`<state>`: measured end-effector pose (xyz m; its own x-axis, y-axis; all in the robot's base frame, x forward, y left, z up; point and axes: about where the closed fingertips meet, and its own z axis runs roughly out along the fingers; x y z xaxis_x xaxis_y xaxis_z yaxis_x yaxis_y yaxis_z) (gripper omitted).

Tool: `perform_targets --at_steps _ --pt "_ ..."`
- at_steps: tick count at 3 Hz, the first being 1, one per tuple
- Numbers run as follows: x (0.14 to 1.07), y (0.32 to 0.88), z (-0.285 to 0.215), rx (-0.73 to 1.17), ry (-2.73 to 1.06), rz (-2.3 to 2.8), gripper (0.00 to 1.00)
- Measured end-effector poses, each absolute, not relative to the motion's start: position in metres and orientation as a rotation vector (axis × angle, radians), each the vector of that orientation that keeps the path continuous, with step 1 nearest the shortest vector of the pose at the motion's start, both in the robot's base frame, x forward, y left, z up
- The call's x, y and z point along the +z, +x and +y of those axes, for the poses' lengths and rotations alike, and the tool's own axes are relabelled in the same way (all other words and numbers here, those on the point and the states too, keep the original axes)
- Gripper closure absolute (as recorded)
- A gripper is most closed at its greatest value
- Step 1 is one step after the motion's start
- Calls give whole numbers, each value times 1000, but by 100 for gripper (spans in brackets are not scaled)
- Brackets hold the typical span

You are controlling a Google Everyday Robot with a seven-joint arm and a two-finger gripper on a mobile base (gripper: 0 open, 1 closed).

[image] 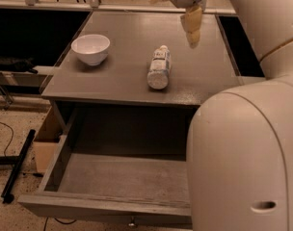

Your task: Place blue plastic bottle into top drawer

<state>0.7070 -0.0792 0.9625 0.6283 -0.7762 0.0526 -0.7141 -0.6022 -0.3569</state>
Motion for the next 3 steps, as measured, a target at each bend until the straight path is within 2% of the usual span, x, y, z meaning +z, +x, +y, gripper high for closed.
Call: perform_targets --at_steps 2,3 --pt "903 720 -63 -98 -2595 1161 0" --pt "905 729 -58 -132 -2569 1150 0"
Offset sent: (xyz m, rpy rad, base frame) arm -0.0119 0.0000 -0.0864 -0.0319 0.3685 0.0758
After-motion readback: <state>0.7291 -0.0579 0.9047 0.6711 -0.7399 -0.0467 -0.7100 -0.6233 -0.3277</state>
